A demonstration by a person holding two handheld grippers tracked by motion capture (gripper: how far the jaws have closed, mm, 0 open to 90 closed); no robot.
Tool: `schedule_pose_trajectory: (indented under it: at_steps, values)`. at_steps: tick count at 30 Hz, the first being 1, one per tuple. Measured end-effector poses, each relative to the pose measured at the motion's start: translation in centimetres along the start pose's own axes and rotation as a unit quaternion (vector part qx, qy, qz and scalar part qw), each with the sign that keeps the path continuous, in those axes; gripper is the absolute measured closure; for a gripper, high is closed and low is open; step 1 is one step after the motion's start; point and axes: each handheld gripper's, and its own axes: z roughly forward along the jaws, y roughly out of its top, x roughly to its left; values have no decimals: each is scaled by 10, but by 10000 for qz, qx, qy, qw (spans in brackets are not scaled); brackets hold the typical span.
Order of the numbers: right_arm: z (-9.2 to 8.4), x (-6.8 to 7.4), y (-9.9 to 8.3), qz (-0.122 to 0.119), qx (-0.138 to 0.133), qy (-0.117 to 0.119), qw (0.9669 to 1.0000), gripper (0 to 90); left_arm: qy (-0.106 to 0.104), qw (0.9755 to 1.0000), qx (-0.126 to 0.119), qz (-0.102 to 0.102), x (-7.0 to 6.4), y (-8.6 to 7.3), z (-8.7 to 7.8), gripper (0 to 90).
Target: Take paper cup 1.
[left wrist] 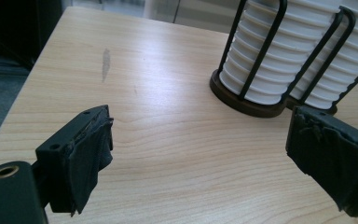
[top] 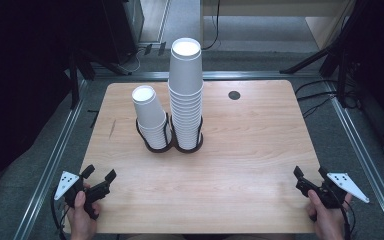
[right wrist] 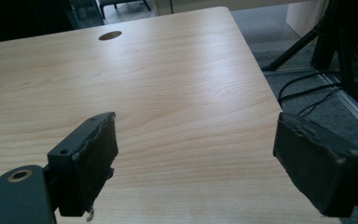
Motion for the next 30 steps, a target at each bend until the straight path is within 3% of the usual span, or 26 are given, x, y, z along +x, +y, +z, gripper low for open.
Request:
schedule_pose_trajectory:
  at_steps: [7,9,10,13,16,17,20,30]
  values:
    - [1,5,-2,-169,-166,49,9997,154,188,9995,216,135,-8,2,5,72]
    - [1,6,-2,-162,-247,75,9995,162,229,9995,177,134,-11,4,5,72]
    - [1,7,-2,-126,-291,82,9995,171,314,9993,98,165,-13,5,5,72]
    - [-1,7,-2,-57,-368,181,9991,172,310,9993,-174,96,-17,9,3,72]
    - [-1,7,-2,-168,-287,120,9994,156,180,9994,-290,-10,-22,13,5,72]
    - [-1,7,-3,-222,-233,210,9993,140,136,9996,-264,-8,-24,14,6,72]
    - [-2,7,-2,-292,-126,264,9991,137,-82,9998,-164,88,-34,16,12,72]
    - [0,8,-3,-298,-2,162,9994,136,-490,9983,-113,292,-77,35,27,71]
